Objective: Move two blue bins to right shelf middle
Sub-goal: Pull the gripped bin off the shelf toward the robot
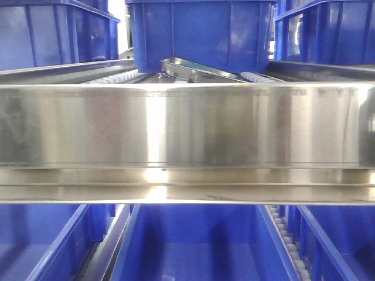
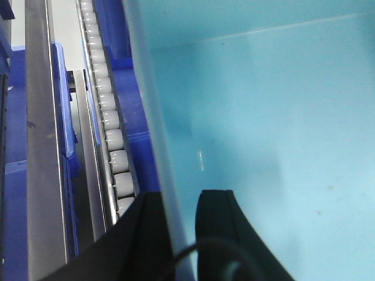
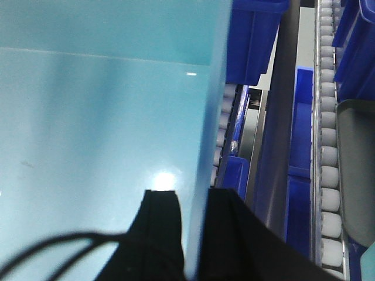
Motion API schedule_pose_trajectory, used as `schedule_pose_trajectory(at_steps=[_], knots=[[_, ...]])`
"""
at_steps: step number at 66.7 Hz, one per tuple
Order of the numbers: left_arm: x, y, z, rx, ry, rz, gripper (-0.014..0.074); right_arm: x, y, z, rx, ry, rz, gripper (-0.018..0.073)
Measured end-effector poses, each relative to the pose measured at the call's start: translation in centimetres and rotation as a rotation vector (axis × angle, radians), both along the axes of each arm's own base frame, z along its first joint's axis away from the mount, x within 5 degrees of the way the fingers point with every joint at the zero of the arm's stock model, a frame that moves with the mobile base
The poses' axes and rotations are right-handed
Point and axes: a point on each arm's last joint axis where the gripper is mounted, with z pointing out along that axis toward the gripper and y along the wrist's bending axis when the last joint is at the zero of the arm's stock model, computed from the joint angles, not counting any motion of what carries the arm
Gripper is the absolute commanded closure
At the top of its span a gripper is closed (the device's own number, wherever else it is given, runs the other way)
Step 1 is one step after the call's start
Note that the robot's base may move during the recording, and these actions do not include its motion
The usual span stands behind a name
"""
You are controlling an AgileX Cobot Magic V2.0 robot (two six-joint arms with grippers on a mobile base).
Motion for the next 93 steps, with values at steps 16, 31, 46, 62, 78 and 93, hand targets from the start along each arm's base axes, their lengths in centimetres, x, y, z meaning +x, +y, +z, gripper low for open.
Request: schedule_pose_trajectory(at_steps=[16,31,46,62,78,93], knots=[[0.0,0.0,0.0,-0.001,0.001,0.001,0.0707,0.0,0.0,0.0,0.001,-0.002,0.000,0.0711],[0.1,0.0,-0.1,-0.001,0.002,0.001,0.0707,0.1,0.0,0.1,0.002,-0.010,0.000,0.0711],[0.6,-0.1,0.6,-0.028,-0.086,0.006,0.0707,0.4,0.0,0.5,0.013,-0.069,-0.012,0.0711],[1.0,-0.2,1.2,-0.054,-0.167,0.010,0.0707,0.7,0.0,1.1,0.030,-0.141,-0.022,0.0711],[1.0,-0.3,1.3,-0.055,-0.175,0.009,0.0707,0.7,0.0,1.1,0.030,-0.142,-0.022,0.0711],[1.1,-0.3,1.4,-0.059,-0.192,0.008,0.0707,0.8,0.0,1.1,0.029,-0.144,-0.023,0.0711]])
